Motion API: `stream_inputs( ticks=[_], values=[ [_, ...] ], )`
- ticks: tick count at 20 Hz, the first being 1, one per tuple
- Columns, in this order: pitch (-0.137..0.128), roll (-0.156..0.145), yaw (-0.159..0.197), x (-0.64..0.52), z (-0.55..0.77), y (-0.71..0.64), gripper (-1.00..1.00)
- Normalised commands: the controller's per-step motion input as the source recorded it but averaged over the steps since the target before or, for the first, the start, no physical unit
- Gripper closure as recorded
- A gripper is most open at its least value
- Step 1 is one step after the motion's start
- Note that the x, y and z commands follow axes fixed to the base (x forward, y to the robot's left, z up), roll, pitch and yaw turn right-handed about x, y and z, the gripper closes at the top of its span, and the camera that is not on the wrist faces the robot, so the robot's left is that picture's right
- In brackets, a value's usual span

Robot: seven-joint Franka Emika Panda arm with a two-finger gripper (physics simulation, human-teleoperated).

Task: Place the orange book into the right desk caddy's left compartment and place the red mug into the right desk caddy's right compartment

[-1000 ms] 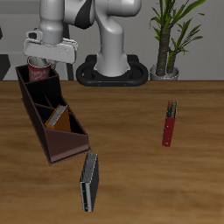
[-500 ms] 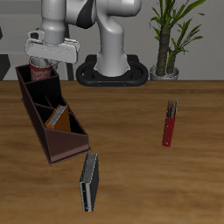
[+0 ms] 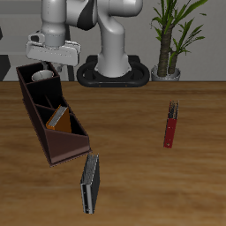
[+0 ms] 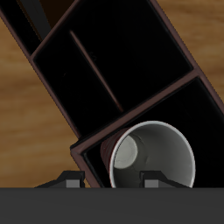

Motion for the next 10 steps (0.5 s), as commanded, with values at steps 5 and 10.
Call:
stream_inputs(
  ticks=[5, 10],
  values=[
    [-0.005, 0.008, 0.012, -0.03, 0.05, 0.04, -1.0],
    [-0.041, -0.009, 0.016, -0.06, 0.19, 0.08, -1.0]
  ],
)
